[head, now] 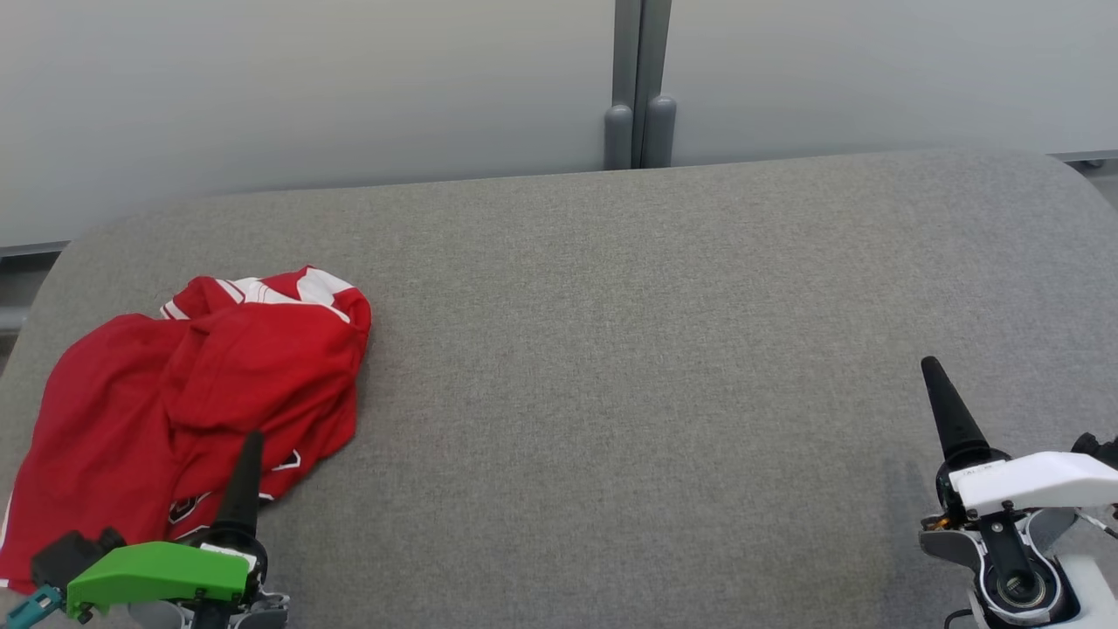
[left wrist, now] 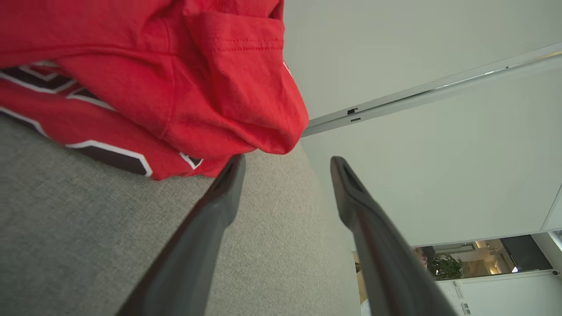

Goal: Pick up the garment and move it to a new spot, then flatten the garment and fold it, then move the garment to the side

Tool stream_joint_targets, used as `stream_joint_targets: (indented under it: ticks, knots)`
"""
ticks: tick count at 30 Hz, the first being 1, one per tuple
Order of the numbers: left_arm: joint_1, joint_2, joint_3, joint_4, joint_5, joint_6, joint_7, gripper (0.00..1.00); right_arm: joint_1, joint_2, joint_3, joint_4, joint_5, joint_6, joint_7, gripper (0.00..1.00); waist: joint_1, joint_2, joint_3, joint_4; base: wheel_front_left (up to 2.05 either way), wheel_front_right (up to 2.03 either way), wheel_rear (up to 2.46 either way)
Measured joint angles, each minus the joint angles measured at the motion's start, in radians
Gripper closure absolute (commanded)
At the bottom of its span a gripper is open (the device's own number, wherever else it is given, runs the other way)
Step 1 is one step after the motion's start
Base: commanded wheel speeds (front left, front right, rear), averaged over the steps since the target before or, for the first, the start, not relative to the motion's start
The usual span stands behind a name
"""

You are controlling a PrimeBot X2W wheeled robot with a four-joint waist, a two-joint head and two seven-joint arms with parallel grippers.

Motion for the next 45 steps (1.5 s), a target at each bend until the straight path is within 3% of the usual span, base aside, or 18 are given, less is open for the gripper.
stream_joint_targets:
  ticks: [24,45]
  knots:
    - [-0.001,0.036,-0.035,-0.021,0.380,0.053,-0.079,0.00,0.006,-0.034,0.123,-0.002,-0.357,-0.069,-0.076,0.00,0.0000,0.0000,-0.009,0.001,0.00,0.00,0.00]
    - [0.026,0.069,-0.060,-0.020,0.697,0.083,-0.150,0.00,0.006,-0.079,0.208,0.014,-0.653,-0.094,-0.150,0.00,0.0000,0.0000,-0.008,-0.026,0.00,0.00,0.00]
